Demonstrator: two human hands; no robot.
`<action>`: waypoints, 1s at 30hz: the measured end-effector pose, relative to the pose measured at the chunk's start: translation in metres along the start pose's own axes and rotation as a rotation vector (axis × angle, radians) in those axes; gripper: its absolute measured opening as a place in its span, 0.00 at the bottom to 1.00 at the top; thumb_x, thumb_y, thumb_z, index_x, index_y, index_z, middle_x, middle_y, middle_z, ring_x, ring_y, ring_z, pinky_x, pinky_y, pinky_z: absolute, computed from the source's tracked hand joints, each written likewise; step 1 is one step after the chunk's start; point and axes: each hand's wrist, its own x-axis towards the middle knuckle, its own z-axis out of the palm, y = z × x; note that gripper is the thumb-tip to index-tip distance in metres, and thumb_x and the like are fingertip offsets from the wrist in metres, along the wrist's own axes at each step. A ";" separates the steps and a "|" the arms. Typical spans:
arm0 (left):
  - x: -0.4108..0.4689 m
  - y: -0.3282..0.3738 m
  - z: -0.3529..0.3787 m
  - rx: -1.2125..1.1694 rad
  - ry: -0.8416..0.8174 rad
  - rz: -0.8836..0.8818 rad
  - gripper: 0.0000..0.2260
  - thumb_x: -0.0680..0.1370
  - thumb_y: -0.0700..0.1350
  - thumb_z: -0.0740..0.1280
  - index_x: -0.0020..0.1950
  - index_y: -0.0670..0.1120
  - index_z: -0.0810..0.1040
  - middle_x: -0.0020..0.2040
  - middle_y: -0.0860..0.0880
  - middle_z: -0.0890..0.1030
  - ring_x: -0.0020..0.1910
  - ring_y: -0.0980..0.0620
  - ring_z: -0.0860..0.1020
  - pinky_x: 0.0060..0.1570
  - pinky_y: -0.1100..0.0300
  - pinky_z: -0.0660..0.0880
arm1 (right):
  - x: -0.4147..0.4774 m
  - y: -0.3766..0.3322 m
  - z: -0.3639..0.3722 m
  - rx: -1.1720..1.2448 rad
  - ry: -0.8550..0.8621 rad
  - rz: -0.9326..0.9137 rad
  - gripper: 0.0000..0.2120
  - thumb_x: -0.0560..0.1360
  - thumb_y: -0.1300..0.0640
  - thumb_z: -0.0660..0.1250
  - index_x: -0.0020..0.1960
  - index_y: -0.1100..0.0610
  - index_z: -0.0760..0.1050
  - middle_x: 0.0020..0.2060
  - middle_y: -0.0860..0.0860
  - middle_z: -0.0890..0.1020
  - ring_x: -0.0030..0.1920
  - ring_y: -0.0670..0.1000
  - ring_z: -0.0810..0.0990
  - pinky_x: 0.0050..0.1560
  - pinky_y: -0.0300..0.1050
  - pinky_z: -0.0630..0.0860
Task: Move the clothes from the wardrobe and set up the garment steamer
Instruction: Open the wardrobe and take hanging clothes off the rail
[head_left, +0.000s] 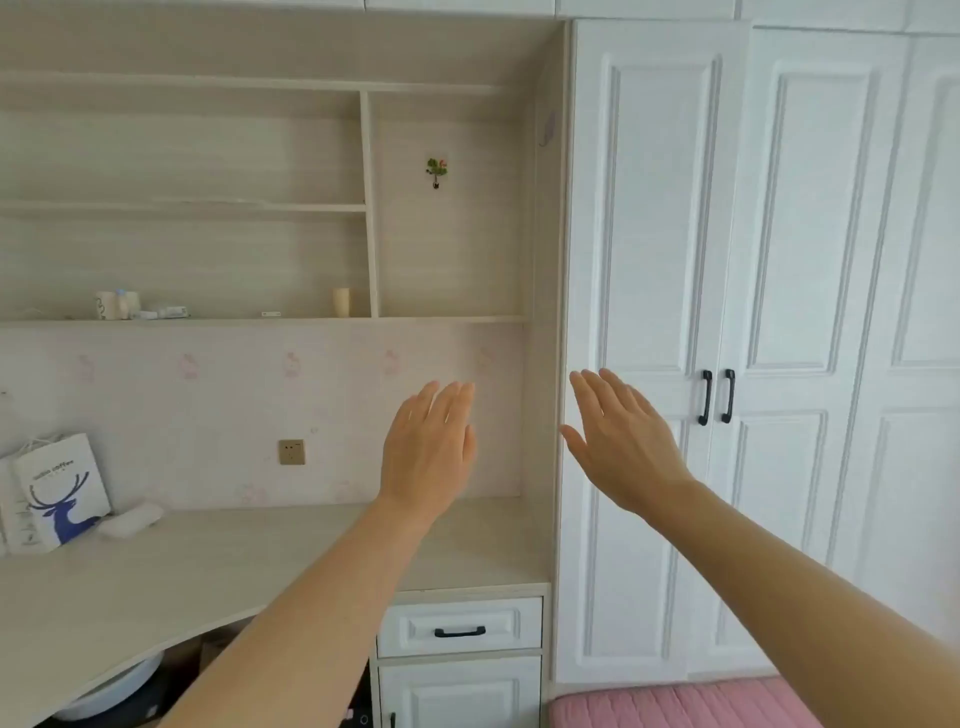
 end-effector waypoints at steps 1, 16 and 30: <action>0.001 0.002 0.006 -0.038 -0.006 0.004 0.19 0.76 0.42 0.63 0.67 0.42 0.72 0.61 0.45 0.79 0.63 0.41 0.74 0.59 0.48 0.74 | 0.001 0.001 0.007 0.000 -0.017 0.009 0.28 0.77 0.47 0.56 0.70 0.65 0.66 0.64 0.59 0.75 0.66 0.60 0.72 0.64 0.55 0.72; 0.047 0.022 0.209 -0.305 -0.098 0.085 0.18 0.74 0.41 0.67 0.64 0.42 0.75 0.50 0.47 0.81 0.54 0.44 0.78 0.53 0.51 0.76 | 0.043 0.066 0.164 -0.052 -0.213 0.170 0.27 0.80 0.47 0.56 0.73 0.62 0.61 0.61 0.55 0.77 0.65 0.56 0.72 0.64 0.48 0.69; 0.091 0.098 0.344 -0.491 -0.176 0.227 0.21 0.71 0.42 0.71 0.64 0.44 0.75 0.59 0.49 0.80 0.62 0.44 0.76 0.57 0.51 0.76 | 0.047 0.158 0.240 -0.084 -0.352 0.469 0.26 0.81 0.47 0.53 0.74 0.59 0.57 0.62 0.53 0.75 0.66 0.53 0.69 0.62 0.45 0.68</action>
